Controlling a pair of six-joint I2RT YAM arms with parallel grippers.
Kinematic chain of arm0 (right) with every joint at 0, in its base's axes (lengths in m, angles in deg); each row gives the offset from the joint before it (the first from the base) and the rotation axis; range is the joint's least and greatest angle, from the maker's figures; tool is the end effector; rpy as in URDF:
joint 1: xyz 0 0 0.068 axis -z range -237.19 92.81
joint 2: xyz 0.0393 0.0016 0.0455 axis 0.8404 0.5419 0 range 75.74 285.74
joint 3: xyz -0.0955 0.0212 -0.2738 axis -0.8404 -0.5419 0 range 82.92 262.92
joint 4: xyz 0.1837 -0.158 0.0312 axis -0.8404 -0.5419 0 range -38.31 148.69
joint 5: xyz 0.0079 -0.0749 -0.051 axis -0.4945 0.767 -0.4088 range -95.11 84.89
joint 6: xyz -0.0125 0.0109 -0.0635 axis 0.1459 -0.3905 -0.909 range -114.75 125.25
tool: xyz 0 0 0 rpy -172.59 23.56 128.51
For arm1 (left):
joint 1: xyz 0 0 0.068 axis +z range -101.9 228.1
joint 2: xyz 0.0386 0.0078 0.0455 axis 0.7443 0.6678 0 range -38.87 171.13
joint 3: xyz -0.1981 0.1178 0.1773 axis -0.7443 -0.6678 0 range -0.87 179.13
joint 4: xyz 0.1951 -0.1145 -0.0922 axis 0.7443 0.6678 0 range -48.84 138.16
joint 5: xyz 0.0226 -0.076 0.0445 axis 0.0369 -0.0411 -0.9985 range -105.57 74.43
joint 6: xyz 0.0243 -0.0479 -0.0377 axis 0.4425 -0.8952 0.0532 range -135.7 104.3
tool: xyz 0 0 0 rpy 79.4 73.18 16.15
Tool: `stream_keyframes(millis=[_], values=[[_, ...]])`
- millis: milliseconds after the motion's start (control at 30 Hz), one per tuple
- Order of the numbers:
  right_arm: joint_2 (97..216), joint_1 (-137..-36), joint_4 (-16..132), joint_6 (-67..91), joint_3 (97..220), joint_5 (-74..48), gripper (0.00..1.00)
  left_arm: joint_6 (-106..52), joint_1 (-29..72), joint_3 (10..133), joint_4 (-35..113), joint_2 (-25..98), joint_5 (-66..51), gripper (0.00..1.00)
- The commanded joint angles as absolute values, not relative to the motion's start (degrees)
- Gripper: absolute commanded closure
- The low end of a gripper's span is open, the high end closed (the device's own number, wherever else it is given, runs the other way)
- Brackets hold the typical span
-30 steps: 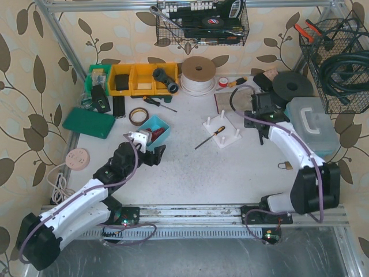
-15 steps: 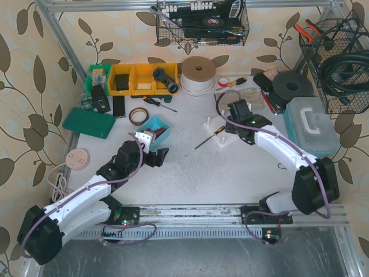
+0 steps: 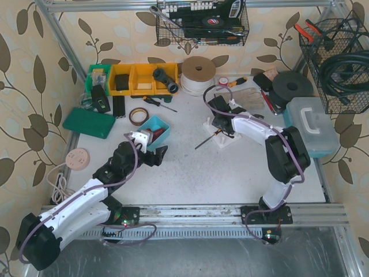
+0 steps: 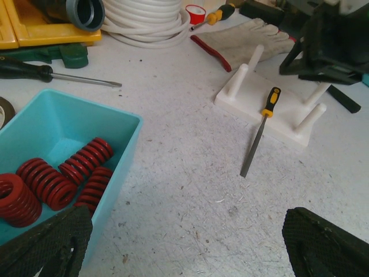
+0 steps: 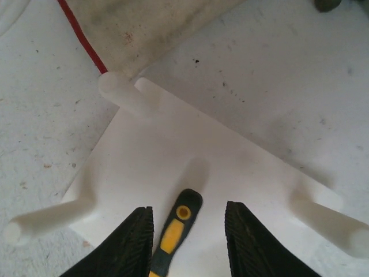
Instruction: Install the large spring
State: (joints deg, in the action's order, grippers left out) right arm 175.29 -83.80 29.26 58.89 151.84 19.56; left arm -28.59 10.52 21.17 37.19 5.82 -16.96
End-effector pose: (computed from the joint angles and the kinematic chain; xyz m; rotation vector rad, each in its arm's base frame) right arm 0.3250 0.1387 0.2234 0.7187 2.3710 0.0129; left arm 0.1357 -0.1029 0.2401 0.3979 1.8969 -0.5717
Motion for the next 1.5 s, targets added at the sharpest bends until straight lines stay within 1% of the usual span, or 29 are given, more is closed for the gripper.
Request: stream_keyframes(millis=[0,367,900,1067,1200,1333,1467], values=[[179.6,-84.0,28.5,65.9,155.7,20.1,0.62,-28.8,10.1,21.9,36.2,4.0,-17.7,0.07],[183.2,-84.4,29.1,70.0,155.9,20.2,0.62,-28.9,10.0,22.0,36.1,3.9,-17.9,0.07],[185.6,-84.9,31.6,72.3,155.7,19.8,0.64,-28.8,10.0,22.0,36.8,3.5,-18.8,0.07],[187.7,-84.9,30.1,73.6,157.2,19.2,0.65,-28.7,10.0,22.2,36.9,3.4,-18.9,0.07],[187.5,-84.9,29.6,74.0,157.1,20.1,0.70,-28.7,10.0,22.1,37.1,3.0,-19.2,0.07],[186.3,-85.0,30.2,73.7,156.4,21.0,0.81,-28.9,10.0,22.0,36.9,3.0,-19.2,0.07],[184.5,-85.0,31.6,73.2,155.4,20.6,0.89,-28.8,10.0,22.0,36.8,3.4,-19.3,0.07]])
